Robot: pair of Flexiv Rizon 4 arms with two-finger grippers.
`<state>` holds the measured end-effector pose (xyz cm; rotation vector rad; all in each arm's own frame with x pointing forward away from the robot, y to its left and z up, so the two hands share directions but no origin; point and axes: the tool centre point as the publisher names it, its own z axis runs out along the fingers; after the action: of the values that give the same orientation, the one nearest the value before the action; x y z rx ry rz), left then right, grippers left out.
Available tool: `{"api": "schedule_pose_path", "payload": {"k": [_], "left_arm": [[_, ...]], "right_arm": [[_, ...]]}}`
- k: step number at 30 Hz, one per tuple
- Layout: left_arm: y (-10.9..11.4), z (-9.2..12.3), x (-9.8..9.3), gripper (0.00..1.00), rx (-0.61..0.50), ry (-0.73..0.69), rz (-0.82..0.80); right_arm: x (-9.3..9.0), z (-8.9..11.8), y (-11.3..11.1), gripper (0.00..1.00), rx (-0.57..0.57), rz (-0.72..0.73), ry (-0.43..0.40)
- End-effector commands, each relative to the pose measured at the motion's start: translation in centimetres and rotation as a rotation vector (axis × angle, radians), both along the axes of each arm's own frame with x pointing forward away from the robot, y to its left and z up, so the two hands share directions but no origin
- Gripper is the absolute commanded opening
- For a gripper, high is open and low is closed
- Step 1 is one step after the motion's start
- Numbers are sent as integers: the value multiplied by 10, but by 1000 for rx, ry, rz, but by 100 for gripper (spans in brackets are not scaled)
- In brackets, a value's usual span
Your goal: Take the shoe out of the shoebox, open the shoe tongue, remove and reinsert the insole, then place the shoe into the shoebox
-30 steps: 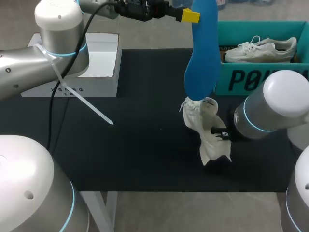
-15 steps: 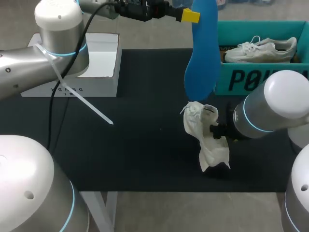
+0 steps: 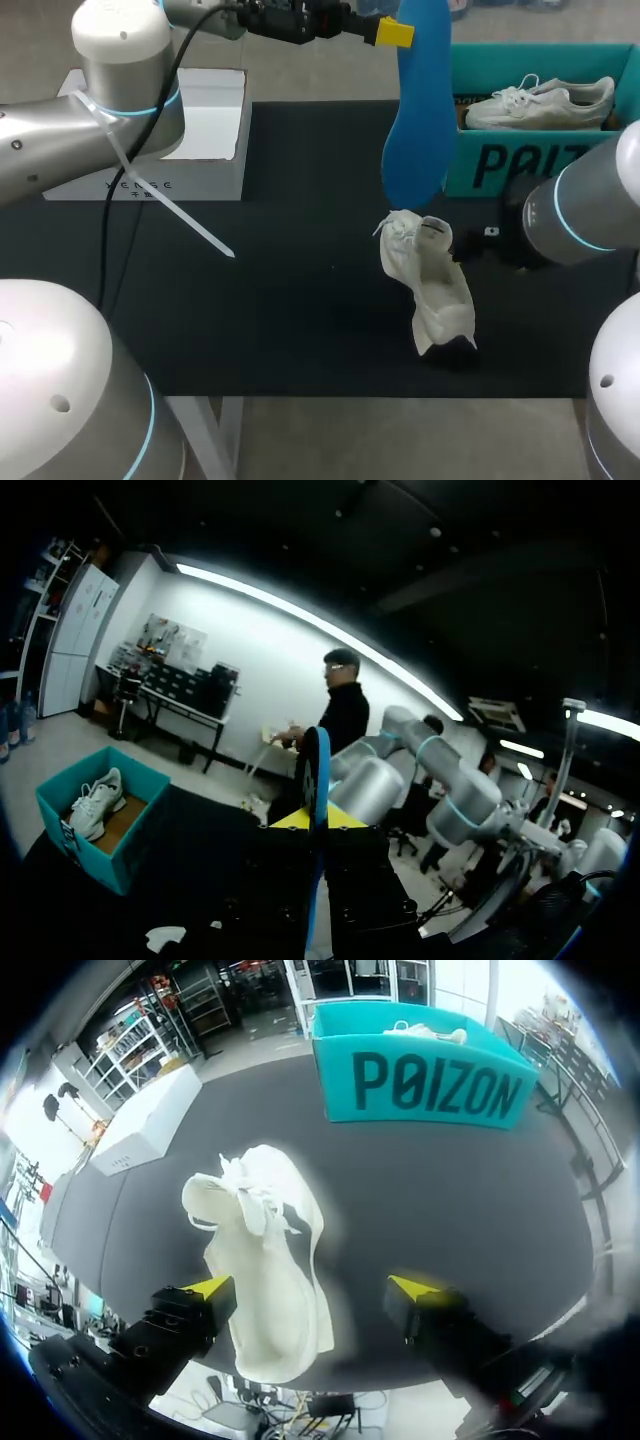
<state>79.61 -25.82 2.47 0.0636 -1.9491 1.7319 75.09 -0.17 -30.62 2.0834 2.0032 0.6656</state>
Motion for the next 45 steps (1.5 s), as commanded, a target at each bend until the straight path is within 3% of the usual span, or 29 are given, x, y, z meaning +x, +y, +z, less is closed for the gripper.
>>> {"api": "schedule_pose_path", "payload": {"k": [1, 11, 18, 25, 33, 39, 45], "left_arm": [[-1, 0, 1, 0, -1, 0, -2], [-1, 0, 1, 0, -1, 0, -2], [-1, 0, 1, 0, -1, 0, -2], [-1, 0, 1, 0, -1, 0, -2], [-1, 0, 1, 0, -1, 0, -2], [-1, 0, 1, 0, -1, 0, -2], [-1, 0, 1, 0, -1, 0, -2]], "right_arm": [[-4, 2, -7, 100, 28, 13, -4], [-4, 2, -7, 100, 28, 13, -4], [2, 4, -7, 100, 263, 115, 110], [14, 23, -11, 100, 477, 182, 146], [33, 38, -26, 100, 778, 221, 319], [40, 45, -31, 100, 853, 233, 365], [43, 55, -28, 100, 850, 227, 367]]}}
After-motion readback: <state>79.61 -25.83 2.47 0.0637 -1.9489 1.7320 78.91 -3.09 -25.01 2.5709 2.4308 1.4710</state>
